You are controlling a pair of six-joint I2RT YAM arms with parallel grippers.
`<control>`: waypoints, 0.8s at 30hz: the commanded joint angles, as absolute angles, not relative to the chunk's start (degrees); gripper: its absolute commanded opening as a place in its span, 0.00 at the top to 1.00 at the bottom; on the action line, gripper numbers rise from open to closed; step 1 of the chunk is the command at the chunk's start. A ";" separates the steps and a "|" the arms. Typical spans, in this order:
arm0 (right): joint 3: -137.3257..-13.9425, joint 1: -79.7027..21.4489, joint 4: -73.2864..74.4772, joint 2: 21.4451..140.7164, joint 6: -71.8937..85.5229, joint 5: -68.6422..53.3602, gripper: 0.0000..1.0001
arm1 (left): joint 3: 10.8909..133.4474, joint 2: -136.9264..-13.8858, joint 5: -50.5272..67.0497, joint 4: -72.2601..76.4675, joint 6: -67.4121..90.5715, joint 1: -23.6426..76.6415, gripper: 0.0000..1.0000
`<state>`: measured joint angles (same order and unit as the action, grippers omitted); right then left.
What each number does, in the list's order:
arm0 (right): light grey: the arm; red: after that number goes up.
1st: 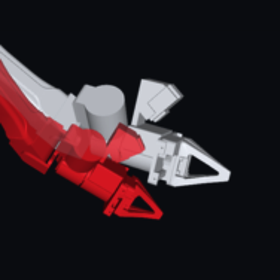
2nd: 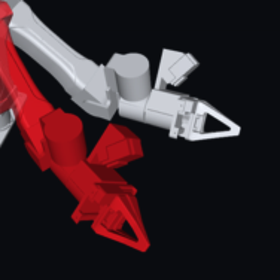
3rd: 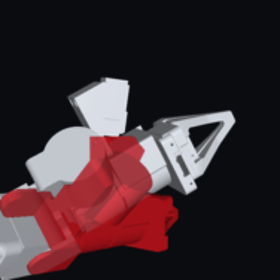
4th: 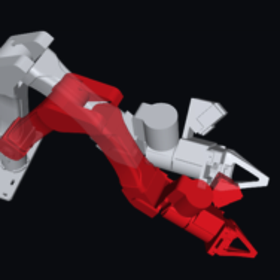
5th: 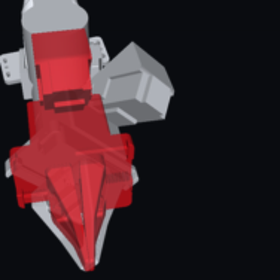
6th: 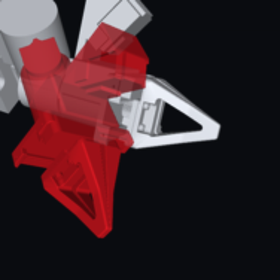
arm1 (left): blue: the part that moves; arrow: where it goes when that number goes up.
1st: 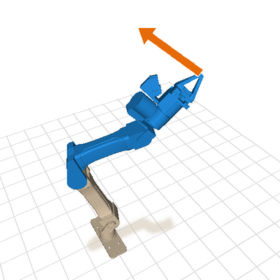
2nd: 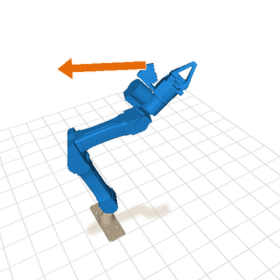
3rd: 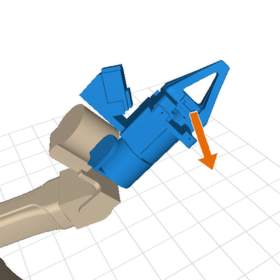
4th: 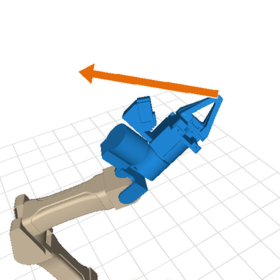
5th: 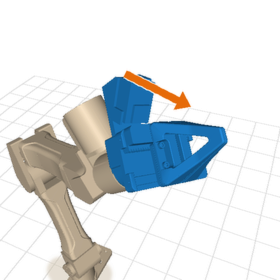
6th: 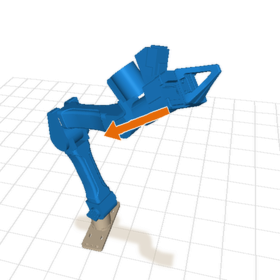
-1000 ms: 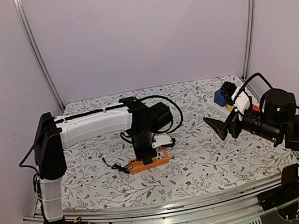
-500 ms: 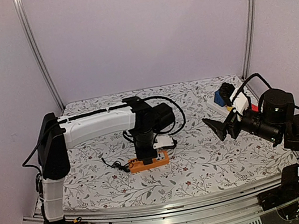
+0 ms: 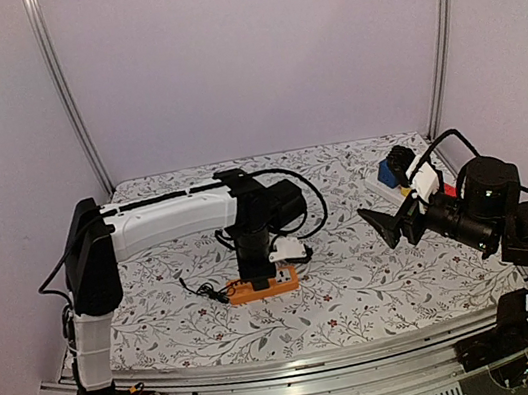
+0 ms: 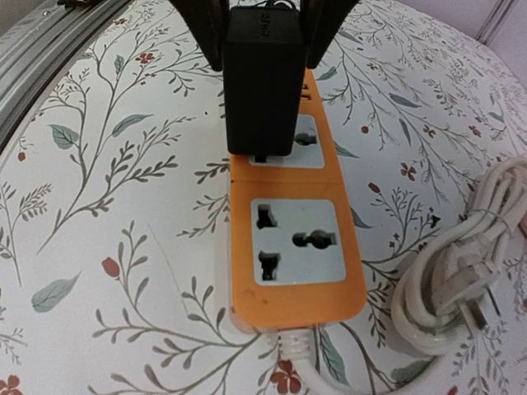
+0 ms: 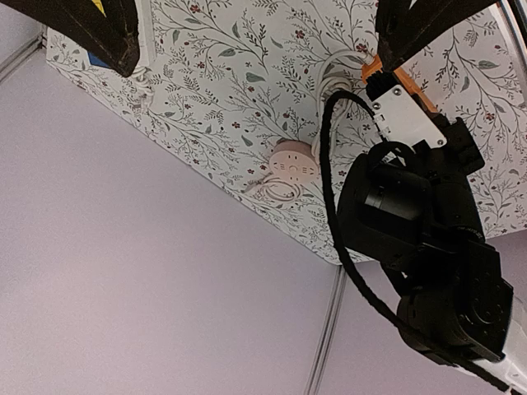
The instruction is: Insert the plug
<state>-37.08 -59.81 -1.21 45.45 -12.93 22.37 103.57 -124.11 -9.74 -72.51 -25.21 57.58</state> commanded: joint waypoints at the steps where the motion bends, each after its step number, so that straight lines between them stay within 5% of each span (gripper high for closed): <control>1: -37.79 -59.49 -0.52 45.17 -12.13 22.68 0.01 | 91.47 -140.50 -0.66 -78.38 -28.55 56.55 1.00; 7: -37.97 -59.44 -0.35 45.05 -12.36 22.71 0.01 | 92.55 -136.06 -0.46 -77.65 -26.82 56.40 0.62; 15: -39.28 -59.41 -0.09 45.22 -12.62 22.29 0.01 | 102.09 -131.51 1.83 -78.83 -25.44 56.07 0.54; 24: -40.01 -59.46 2.64 43.81 -12.13 22.18 0.01 | 105.46 -126.00 0.32 -78.14 -27.23 55.99 0.27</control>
<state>-37.98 -59.70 0.34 44.62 -12.73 22.33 104.14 -127.61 -1.61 -79.92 -25.65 55.96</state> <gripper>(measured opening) 0.988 0.708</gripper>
